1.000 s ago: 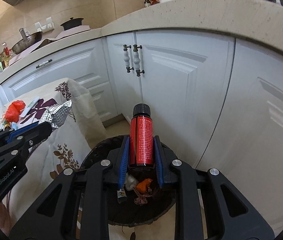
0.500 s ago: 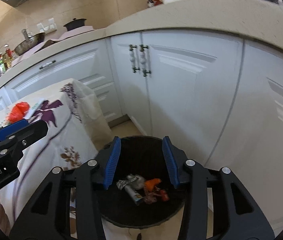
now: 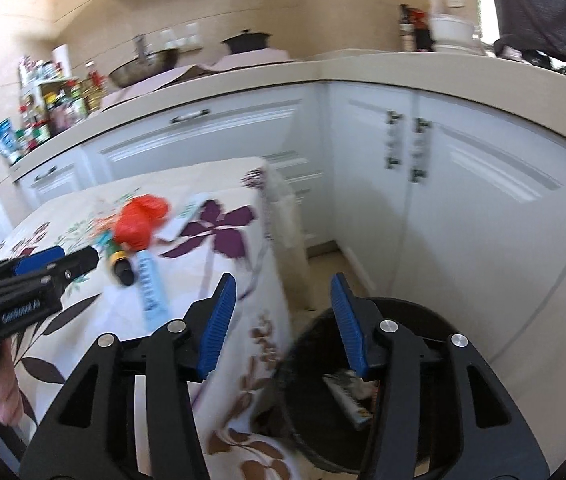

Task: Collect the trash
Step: 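Grasp the light blue tube with the right gripper, then grasp the white-teal tube with the left gripper while the right gripper holds the blue tube, then carry both tubes over the black bin and open both grippers to drop them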

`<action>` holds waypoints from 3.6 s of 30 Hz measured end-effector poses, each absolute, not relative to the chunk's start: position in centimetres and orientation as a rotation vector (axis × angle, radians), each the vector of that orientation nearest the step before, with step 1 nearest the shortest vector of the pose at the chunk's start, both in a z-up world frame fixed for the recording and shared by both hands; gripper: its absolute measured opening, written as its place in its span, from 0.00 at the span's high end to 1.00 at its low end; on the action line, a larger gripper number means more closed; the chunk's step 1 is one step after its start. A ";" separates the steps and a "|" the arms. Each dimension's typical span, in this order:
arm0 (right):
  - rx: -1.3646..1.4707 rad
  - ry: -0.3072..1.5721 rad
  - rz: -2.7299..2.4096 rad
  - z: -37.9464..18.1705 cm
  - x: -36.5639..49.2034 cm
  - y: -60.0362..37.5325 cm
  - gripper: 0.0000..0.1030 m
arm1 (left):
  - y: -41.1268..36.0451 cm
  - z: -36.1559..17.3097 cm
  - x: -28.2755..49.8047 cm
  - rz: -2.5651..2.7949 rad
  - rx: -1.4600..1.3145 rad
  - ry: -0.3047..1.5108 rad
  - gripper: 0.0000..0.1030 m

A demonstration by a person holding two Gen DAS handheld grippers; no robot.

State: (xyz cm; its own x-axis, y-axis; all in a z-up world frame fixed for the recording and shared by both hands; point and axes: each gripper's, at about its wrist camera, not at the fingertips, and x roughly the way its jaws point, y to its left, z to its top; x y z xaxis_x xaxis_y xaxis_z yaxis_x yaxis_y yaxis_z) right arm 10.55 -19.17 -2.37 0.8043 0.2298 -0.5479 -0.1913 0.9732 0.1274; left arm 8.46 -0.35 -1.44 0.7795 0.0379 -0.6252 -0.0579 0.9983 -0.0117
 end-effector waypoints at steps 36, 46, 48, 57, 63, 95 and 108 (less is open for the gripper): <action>-0.190 0.782 0.484 -4.4 13.8 -9.7 0.80 | 7.3 -4.1 10.5 0.105 -0.094 0.837 0.38; -0.144 0.763 0.469 -3.7 13.4 -10.3 0.80 | 6.2 -4.8 13.0 0.068 -0.091 0.883 0.39; -0.138 0.761 0.465 -3.6 13.4 -10.5 0.80 | 6.0 -4.8 13.2 0.072 -0.070 0.884 0.46; -0.106 0.761 0.453 -3.7 13.1 -11.0 0.80 | 5.6 -4.6 12.3 0.031 -0.044 0.873 0.77; -0.085 0.747 0.438 -3.2 12.5 -11.4 0.80 | 5.5 -4.2 10.4 0.017 -0.046 0.854 0.77; 0.034 0.522 0.268 1.9 6.4 -16.3 0.80 | 3.5 2.1 2.3 0.019 -0.015 0.580 0.77; 0.081 0.520 0.095 0.9 4.1 -23.1 0.80 | -4.2 2.5 2.1 -0.170 0.047 0.561 0.77</action>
State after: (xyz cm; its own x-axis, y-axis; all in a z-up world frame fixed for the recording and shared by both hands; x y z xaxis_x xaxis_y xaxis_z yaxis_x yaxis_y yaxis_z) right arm 4.11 -23.15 0.91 0.8638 0.1110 -0.4914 -0.0700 0.9924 0.1011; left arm 2.10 -4.20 2.46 0.8333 -0.1474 -0.5328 0.1729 0.9849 -0.0021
